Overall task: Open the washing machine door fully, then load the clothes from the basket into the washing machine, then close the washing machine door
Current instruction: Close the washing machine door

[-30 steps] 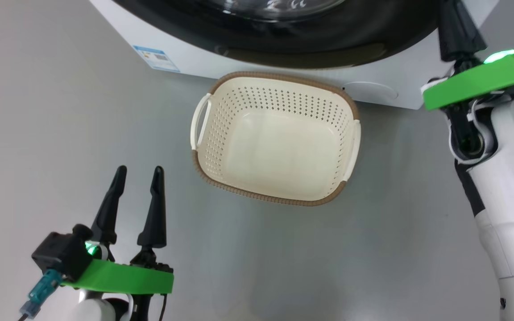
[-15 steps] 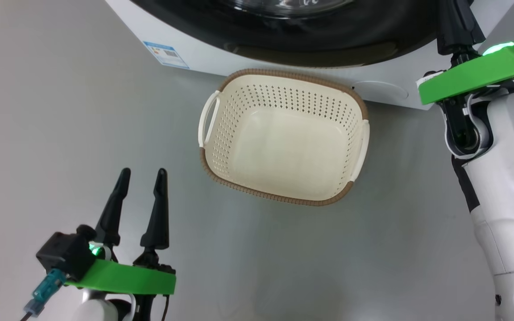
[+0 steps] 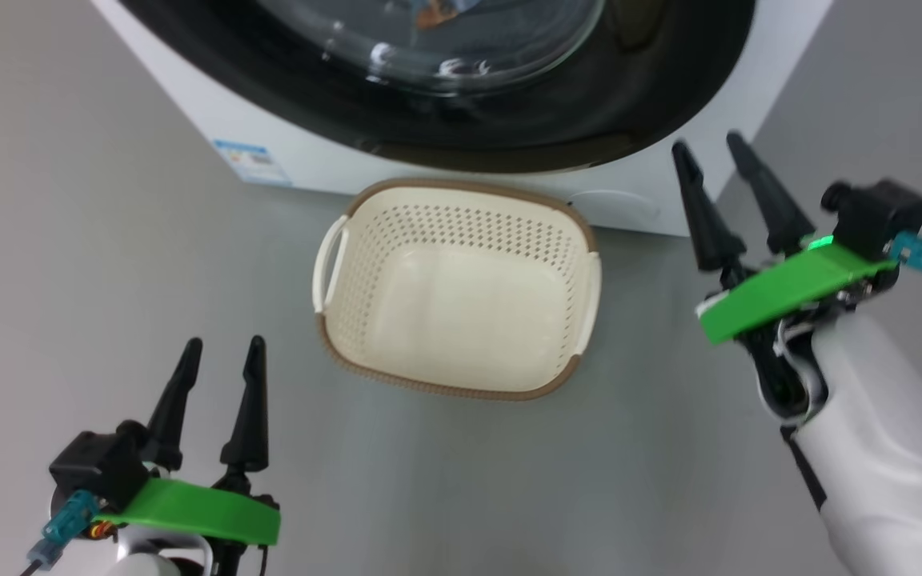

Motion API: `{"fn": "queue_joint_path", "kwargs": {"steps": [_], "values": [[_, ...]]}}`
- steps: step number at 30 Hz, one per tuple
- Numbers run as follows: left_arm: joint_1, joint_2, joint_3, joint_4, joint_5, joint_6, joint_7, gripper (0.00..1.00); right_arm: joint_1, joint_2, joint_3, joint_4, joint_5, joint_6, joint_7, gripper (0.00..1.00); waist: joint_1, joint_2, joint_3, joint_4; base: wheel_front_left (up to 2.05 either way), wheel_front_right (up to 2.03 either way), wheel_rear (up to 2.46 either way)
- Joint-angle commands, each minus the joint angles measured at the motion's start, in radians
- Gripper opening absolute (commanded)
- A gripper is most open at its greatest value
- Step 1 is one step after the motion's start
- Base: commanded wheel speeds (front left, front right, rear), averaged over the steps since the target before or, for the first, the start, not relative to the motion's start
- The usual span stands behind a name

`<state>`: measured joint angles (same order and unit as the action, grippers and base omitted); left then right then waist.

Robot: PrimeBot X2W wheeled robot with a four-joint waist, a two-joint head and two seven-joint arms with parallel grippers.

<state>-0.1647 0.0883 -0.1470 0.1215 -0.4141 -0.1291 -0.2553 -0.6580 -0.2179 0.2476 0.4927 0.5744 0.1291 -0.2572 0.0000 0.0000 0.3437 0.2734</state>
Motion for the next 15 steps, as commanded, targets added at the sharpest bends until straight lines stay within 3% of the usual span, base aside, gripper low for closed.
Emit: {"fn": "queue_joint_path", "kwargs": {"steps": [1, 15], "values": [[0.004, 0.031, 0.037, -0.012, -0.011, -0.002, -0.006, 1.0, 0.03, 0.013, 0.021, -0.03, 0.008, 0.002, -0.005, 1.0, 0.0, 0.0, -0.045, -0.046, 0.0, 0.0, 0.0], [0.048, 0.085, 0.057, 0.054, -0.013, -0.002, -0.006, 1.0, 0.225, -0.011, 0.023, -0.056, 0.005, 0.002, -0.005, 1.0, 0.0, 0.0, -0.145, -0.194, 0.0, 0.0, 0.0]]}}
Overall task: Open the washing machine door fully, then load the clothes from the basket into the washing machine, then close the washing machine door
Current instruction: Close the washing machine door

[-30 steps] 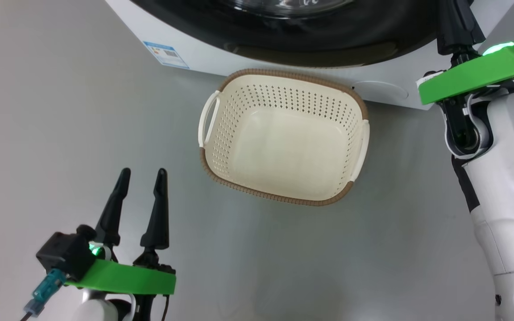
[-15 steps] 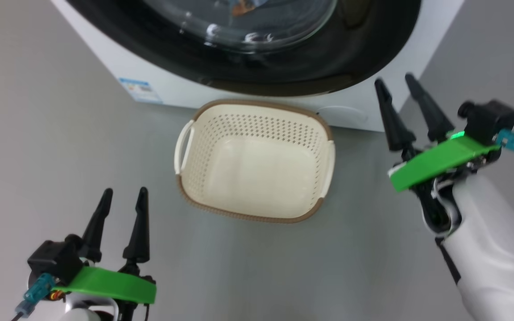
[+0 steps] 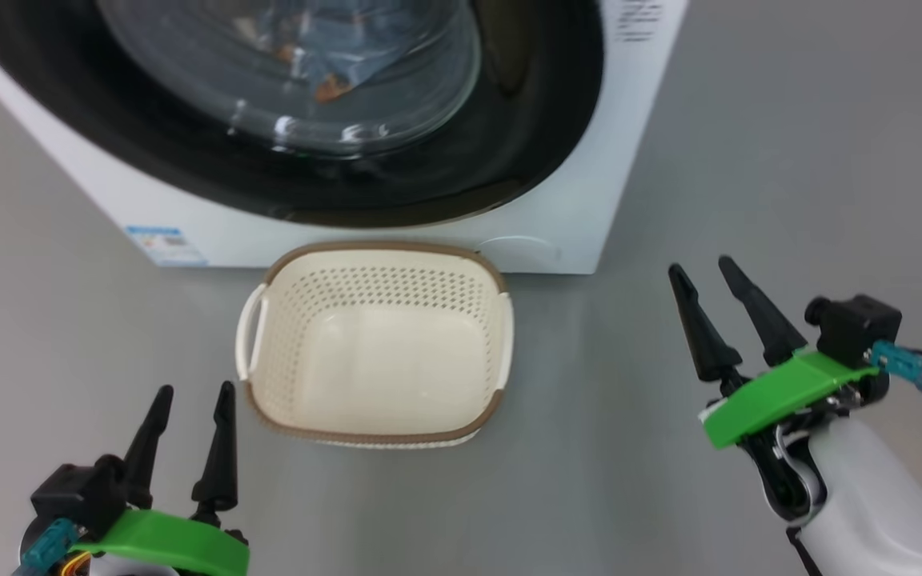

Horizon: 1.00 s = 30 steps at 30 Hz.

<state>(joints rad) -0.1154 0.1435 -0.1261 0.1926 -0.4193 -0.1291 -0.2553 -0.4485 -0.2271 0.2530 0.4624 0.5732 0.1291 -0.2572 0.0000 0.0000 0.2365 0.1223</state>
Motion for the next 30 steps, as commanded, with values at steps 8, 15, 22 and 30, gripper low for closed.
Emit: {"fn": "queue_joint_path", "kwargs": {"steps": [8, 15, 22, 30], "values": [[0.024, 0.042, 0.052, -0.008, -0.005, -0.002, -0.006, 1.0, 0.115, -0.02, -0.015, -0.028, 0.0, 0.002, -0.005, 1.0, 0.0, 0.0, -0.078, -0.107, 0.0, 0.0, 0.0], [0.056, 0.052, 0.067, -0.004, -0.007, -0.002, -0.006, 1.0, 0.198, -0.033, -0.049, -0.041, -0.005, 0.002, -0.005, 1.0, 0.0, 0.0, -0.108, -0.152, 0.0, 0.0, 0.0], [0.095, 0.055, 0.088, 0.0, -0.006, -0.002, -0.006, 1.0, 0.257, -0.041, -0.076, -0.055, -0.007, 0.002, -0.005, 1.0, 0.0, 0.0, -0.138, -0.19, 0.0, 0.0, 0.0], [0.131, 0.053, 0.111, 0.001, 0.003, -0.002, -0.006, 1.0, 0.297, -0.047, -0.101, -0.064, -0.006, 0.002, -0.005, 1.0, 0.0, 0.0, -0.156, -0.211, 0.0, 0.0, 0.0]]}}
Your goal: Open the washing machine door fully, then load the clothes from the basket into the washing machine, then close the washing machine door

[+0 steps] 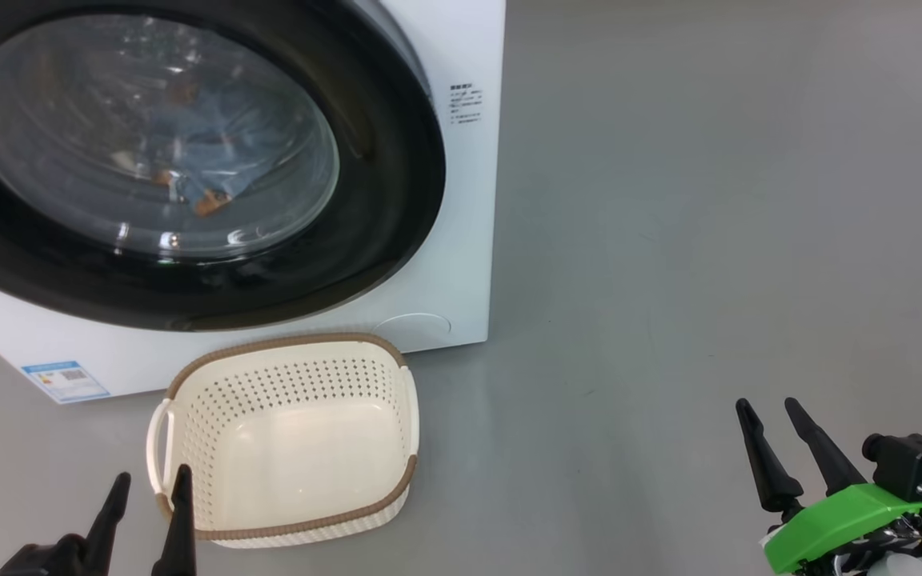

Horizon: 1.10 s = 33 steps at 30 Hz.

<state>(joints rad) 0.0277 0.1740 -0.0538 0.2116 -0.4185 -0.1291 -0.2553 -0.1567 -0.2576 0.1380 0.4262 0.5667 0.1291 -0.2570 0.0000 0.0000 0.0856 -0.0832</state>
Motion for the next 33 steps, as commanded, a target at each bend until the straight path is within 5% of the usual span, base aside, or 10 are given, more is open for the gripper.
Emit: {"fn": "queue_joint_path", "kwargs": {"steps": [1, 18, 19, 33], "values": [[-0.009, 0.022, 0.041, -0.018, 0.004, -0.002, -0.006, 1.0, 0.009, -0.017, 0.011, -0.029, 0.0, 0.002, -0.005, 1.0, 0.0, 0.0, -0.005, -0.008, 0.0, 0.0, 0.0], [-0.015, 0.022, 0.054, -0.029, 0.01, -0.002, -0.006, 1.0, 0.017, -0.005, -0.007, -0.045, -0.01, 0.002, -0.005, 1.0, 0.0, 0.0, 0.008, -0.004, 0.0, 0.0, 0.0], [0.01, 0.002, 0.015, -0.003, 0.005, 0.0, 0.0, 0.0, 0.015, 0.006, -0.023, -0.021, -0.003, 0.0, 0.0, 0.0, 0.0001, 0.0, 0.009, -0.004, 0.0, 0.0, 0.0], [0.009, -0.034, 0.011, 0.036, -0.091, 0.001, 0.028, 0.0, 0.025, 0.046, -0.033, 0.006, 0.08, 0.0, 0.028, 0.0, 0.0007, 0.0, 0.0, 0.003, 0.0, 0.0, 0.0]]}}
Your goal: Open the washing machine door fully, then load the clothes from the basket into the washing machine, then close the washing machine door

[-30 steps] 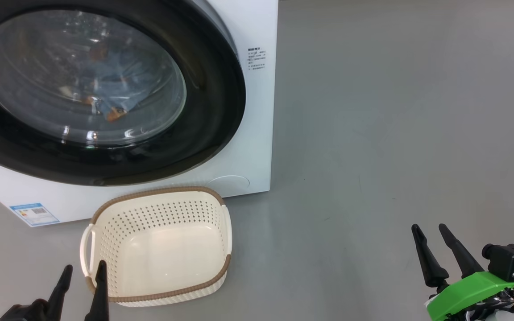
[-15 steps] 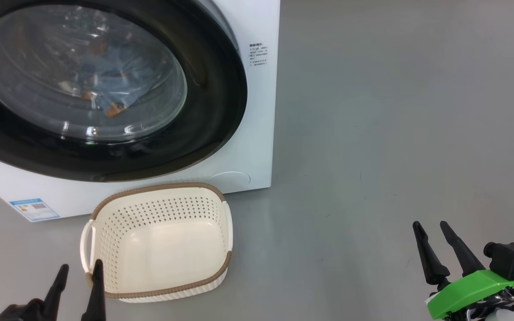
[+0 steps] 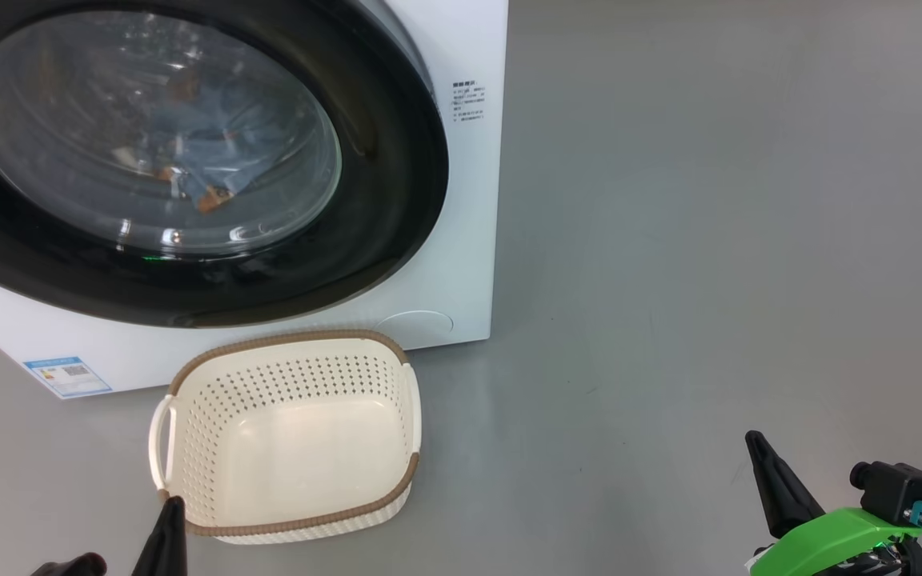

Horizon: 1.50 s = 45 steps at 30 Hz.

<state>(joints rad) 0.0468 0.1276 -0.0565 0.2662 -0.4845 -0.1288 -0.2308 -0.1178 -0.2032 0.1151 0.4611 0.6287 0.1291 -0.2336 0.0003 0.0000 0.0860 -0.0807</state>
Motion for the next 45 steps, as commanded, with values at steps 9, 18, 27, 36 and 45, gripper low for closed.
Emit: {"fn": "queue_joint_path", "kwargs": {"steps": [9, 18, 27, 36, 45], "values": [[-0.022, 0.008, 0.022, -0.015, -0.103, 0.0, 0.025, 0.0, -0.014, 0.001, -0.024, -0.041, 0.086, 0.0, 0.027, 0.0, -0.0003, 0.0, -0.005, 0.006, 0.0, 0.0, 0.0], [-0.034, 0.003, 0.032, -0.013, -0.19, 0.0, 0.05, 0.0, -0.012, 0.013, -0.04, -0.055, 0.162, 0.0, 0.053, 0.0, -0.0003, 0.0, -0.011, 0.012, 0.0, 0.0, 0.0], [-0.045, -0.003, 0.043, -0.015, -0.277, 0.0, 0.075, 0.0, -0.01, 0.025, -0.056, -0.07, 0.238, 0.001, 0.079, 0.0, -0.0003, 0.0, -0.018, 0.019, 0.0, 0.0, 0.0], [-0.056, -0.009, 0.054, -0.016, -0.364, -0.001, 0.101, 0.0, -0.008, 0.037, -0.072, -0.085, 0.313, 0.001, 0.105, 0.0, -0.0003, 0.0, -0.024, 0.025, 0.0, 0.0, 0.0], [-0.067, -0.015, 0.065, -0.017, -0.451, -0.001, 0.126, 0.0, -0.006, 0.049, -0.089, -0.1, 0.389, 0.001, 0.131, 0.0, -0.0003, 0.0, -0.031, 0.031, 0.0, 0.0, 0.0]]}}
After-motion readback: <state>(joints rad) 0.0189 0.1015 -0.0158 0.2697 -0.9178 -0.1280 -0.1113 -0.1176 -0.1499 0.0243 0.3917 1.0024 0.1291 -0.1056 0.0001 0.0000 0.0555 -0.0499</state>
